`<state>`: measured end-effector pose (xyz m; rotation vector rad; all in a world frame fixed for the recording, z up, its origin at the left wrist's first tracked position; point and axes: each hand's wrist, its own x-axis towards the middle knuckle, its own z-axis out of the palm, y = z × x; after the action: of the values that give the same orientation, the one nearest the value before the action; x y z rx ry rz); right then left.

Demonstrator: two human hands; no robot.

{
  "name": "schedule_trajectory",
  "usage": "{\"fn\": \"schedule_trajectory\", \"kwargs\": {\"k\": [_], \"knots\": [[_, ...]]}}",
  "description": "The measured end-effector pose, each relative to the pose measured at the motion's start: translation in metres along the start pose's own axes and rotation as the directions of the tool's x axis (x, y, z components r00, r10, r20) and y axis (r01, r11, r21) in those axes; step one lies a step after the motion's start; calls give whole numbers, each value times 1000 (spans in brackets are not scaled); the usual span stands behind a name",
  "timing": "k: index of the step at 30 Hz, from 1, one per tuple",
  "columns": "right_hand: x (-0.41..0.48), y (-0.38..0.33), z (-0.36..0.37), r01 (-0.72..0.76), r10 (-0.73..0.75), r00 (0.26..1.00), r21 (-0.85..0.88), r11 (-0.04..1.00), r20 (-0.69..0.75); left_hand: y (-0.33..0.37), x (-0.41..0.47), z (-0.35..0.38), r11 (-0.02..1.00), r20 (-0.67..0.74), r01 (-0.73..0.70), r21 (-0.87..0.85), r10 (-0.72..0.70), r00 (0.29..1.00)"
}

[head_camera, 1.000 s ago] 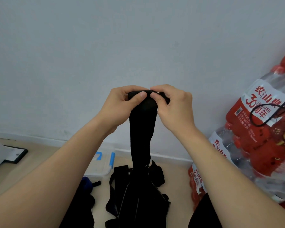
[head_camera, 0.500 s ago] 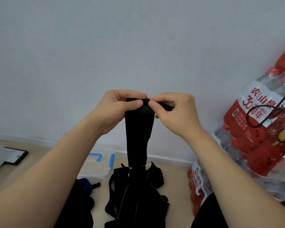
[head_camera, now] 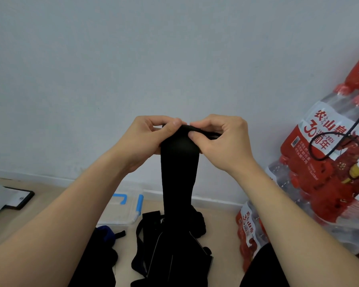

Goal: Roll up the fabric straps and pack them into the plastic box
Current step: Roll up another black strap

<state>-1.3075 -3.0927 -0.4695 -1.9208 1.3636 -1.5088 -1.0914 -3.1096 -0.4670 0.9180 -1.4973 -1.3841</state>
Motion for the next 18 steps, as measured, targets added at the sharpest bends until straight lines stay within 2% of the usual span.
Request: {"fn": "schedule_trajectory", "kwargs": {"k": [3, 6, 9, 12, 18], "knots": [[-4, 1, 4, 100, -99, 995, -114, 988, 12, -3, 2, -1, 1000, -51, 20, -21, -22, 998], [-3, 2, 3, 145, -137, 988, -115, 983, 72, -5, 2, -4, 999, -61, 9, -41, -12, 998], [0, 3, 0, 21, -13, 988, -54, 998, 155, -6, 1, -8, 1000, -14, 0, -14, 0, 1000], [2, 4, 3, -88, 87, 975, -4, 996, 206, -4, 0, -9, 998, -23, -4, 59, 6, 1000], [6, 4, 3, 9, 4, 978, -63, 998, 209, -4, -2, -5, 1000, -25, -15, 15, 15, 1000]]}}
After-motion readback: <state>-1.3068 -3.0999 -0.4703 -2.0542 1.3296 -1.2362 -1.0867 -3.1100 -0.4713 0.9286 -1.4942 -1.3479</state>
